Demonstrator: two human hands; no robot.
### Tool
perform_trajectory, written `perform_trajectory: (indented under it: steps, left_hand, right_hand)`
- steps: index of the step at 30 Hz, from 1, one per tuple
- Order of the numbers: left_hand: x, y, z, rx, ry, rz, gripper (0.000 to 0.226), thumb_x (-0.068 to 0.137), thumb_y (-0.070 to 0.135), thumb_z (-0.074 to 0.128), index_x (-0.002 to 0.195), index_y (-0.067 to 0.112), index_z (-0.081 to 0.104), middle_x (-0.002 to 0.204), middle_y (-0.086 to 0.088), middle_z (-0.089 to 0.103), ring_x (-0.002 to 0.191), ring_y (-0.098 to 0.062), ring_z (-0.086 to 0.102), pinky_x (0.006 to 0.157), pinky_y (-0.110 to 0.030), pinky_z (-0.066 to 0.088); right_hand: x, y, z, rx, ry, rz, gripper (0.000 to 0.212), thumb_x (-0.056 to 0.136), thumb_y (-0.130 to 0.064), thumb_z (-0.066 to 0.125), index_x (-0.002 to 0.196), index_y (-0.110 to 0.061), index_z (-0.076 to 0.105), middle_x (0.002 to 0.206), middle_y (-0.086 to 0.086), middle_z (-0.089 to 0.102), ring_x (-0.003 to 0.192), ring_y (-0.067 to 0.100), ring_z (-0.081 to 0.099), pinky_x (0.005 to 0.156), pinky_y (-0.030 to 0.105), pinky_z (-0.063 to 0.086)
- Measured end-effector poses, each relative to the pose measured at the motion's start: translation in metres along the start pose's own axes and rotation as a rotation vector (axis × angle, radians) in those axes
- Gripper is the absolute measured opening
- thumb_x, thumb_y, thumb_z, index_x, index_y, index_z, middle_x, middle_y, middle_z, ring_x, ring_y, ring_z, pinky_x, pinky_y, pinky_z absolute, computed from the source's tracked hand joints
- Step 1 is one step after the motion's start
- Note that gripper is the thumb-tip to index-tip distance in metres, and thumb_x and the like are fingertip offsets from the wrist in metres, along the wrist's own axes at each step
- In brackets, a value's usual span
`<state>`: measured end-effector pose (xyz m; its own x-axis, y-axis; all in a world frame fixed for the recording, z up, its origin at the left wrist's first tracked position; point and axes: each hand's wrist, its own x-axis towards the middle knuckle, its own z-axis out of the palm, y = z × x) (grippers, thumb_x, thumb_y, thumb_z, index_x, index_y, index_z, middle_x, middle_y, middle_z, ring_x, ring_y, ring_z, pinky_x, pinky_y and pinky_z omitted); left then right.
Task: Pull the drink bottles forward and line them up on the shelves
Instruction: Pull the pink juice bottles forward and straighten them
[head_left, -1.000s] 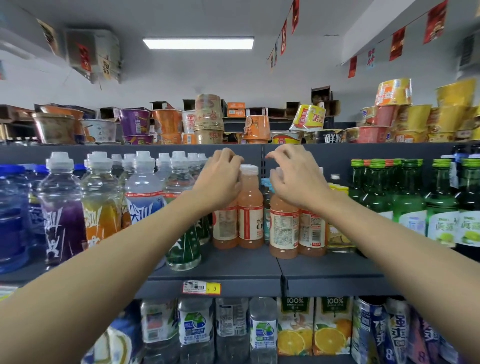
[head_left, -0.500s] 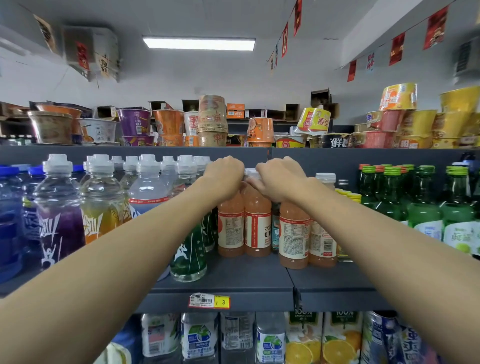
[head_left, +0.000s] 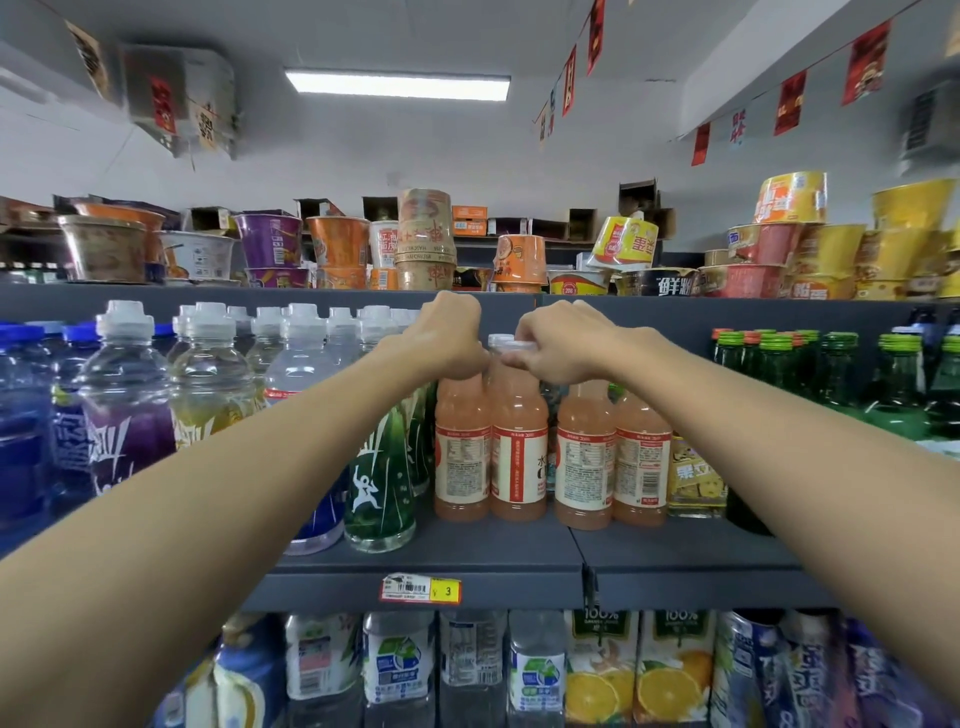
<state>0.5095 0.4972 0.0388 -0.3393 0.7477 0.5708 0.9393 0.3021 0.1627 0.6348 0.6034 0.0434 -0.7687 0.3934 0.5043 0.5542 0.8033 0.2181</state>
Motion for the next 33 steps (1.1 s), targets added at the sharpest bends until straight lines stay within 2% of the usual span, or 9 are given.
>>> perform_trajectory:
  steps: [5,10,13,17,20,22,24,30,33]
  left_hand:
    - [-0.016,0.004,-0.016,0.005,-0.033,0.046,0.043,0.083,0.02,0.073,0.053,0.011,0.044,0.056,-0.001,0.037,0.053,-0.016,0.037,0.049,-0.027,0.033]
    - [-0.027,0.007,-0.024,0.027,-0.015,0.097,0.045,0.082,0.028,0.076,0.053,0.011,0.046,0.054,0.0,0.04,0.051,-0.014,0.039,0.048,-0.025,0.033]
    - [-0.03,0.006,-0.023,0.046,0.009,0.132,0.043,0.085,0.033,0.076,0.057,0.01,0.053,0.057,-0.002,0.048,0.053,-0.015,0.046,0.049,-0.027,0.037]
    - [-0.028,0.001,-0.027,0.167,-0.063,0.2,0.049,0.088,0.048,0.069,0.115,0.007,0.069,0.112,-0.008,0.069,0.104,-0.025,0.064,0.081,-0.035,0.051]
    - [-0.024,-0.006,-0.036,0.213,-0.21,0.29,0.061,0.089,0.043,0.069,0.142,0.019,0.05,0.14,-0.001,0.056,0.13,-0.022,0.049,0.102,-0.036,0.041]
    - [-0.022,-0.011,-0.039,0.213,-0.268,0.306,0.066,0.085,0.034,0.076,0.144,0.023,0.048,0.142,0.002,0.053,0.129,-0.019,0.048,0.101,-0.034,0.038]
    - [-0.022,-0.014,-0.038,0.213,-0.261,0.305,0.066,0.081,0.031,0.081,0.14,0.023,0.052,0.137,0.002,0.056,0.125,-0.019,0.05,0.097,-0.032,0.039]
    - [-0.026,-0.015,-0.031,0.204,-0.2,0.31,0.064,0.082,0.041,0.079,0.136,0.014,0.057,0.13,-0.006,0.062,0.12,-0.026,0.055,0.1,-0.039,0.046]
    - [-0.03,-0.016,-0.029,0.223,-0.182,0.308,0.056,0.082,0.053,0.073,0.122,0.014,0.063,0.113,-0.005,0.065,0.103,-0.025,0.06,0.089,-0.041,0.051]
  right_hand:
    - [-0.014,0.006,-0.009,0.077,0.006,-0.055,0.047,0.097,-0.061,0.051,0.114,-0.021,0.068,0.096,-0.006,0.065,0.092,0.018,0.059,0.078,0.034,0.038]
    - [-0.023,0.008,-0.014,0.117,0.017,-0.093,0.05,0.095,-0.063,0.052,0.118,-0.021,0.066,0.095,-0.008,0.064,0.092,0.015,0.06,0.077,0.033,0.045]
    - [-0.026,0.009,-0.017,0.089,0.023,-0.086,0.053,0.091,-0.069,0.052,0.109,-0.022,0.068,0.09,-0.008,0.066,0.086,0.014,0.061,0.069,0.032,0.045]
    - [-0.031,0.004,-0.017,-0.139,0.167,-0.074,0.074,0.084,-0.084,0.039,0.084,-0.017,0.07,0.071,-0.003,0.066,0.07,0.015,0.062,0.064,0.033,0.045]
    - [-0.036,0.006,-0.021,0.051,0.042,-0.075,0.064,0.089,-0.074,0.046,0.118,-0.02,0.064,0.101,-0.004,0.068,0.09,0.016,0.063,0.078,0.038,0.052]
    - [-0.039,0.009,-0.024,0.251,-0.111,-0.071,0.052,0.094,-0.052,0.059,0.138,-0.026,0.052,0.122,-0.001,0.064,0.101,0.016,0.059,0.082,0.032,0.048]
    - [-0.042,0.01,-0.023,0.274,-0.135,-0.09,0.047,0.095,-0.04,0.063,0.139,-0.027,0.052,0.118,-0.002,0.064,0.097,0.014,0.059,0.079,0.028,0.044]
    - [-0.04,0.007,-0.02,0.166,-0.051,-0.071,0.047,0.092,-0.055,0.064,0.124,-0.02,0.061,0.1,-0.003,0.067,0.089,0.015,0.063,0.078,0.035,0.054]
    - [-0.04,0.005,-0.019,0.11,-0.018,-0.057,0.051,0.089,-0.063,0.062,0.115,-0.02,0.062,0.095,-0.003,0.067,0.086,0.016,0.062,0.078,0.041,0.056]
